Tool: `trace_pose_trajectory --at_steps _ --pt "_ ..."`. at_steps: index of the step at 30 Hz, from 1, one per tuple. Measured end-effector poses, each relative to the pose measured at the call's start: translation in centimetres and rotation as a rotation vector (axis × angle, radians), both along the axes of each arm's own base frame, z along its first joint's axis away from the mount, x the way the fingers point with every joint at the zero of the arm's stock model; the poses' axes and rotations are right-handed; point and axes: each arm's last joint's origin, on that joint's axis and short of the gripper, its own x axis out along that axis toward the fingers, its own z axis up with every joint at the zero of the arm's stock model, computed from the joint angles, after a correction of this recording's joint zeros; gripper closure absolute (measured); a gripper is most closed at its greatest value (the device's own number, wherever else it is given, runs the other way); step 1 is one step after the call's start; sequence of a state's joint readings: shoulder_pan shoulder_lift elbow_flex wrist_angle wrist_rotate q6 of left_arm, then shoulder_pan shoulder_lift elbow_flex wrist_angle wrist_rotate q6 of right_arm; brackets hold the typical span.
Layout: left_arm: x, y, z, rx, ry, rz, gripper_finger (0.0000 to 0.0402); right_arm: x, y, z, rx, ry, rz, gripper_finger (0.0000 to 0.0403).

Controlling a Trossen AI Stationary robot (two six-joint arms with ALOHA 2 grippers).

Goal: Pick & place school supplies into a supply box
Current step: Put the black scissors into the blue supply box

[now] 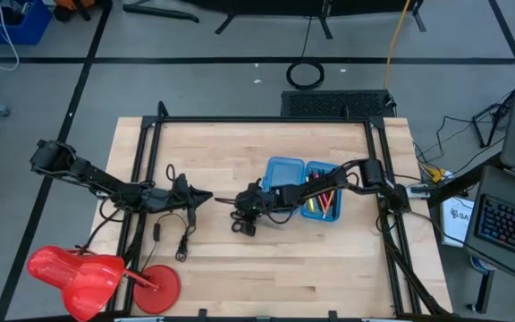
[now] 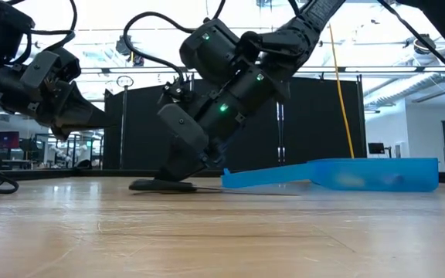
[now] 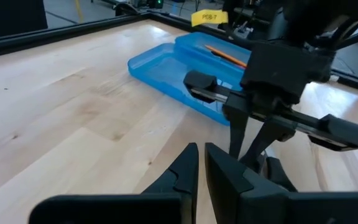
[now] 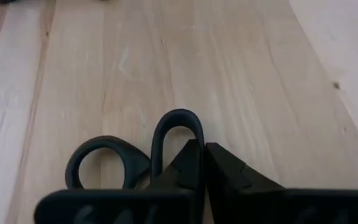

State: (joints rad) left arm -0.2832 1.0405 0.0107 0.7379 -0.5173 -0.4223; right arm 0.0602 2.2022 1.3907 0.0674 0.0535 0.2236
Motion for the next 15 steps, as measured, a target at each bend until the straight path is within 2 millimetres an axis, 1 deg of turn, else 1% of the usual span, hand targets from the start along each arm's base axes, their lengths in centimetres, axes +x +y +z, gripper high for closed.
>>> trace_pose_trajectory --at_steps 8,15 --pt "0.0 0.0 -0.1 -0.001 0.008 0.008 0.0371 0.1 0.8 0.0 -0.074 -0.02 -0.011 0.04" --pt "0.0 0.0 -0.1 -0.001 0.008 0.009 0.0371 0.0 1.7 0.6 -0.125 -0.043 -0.005 0.0402"
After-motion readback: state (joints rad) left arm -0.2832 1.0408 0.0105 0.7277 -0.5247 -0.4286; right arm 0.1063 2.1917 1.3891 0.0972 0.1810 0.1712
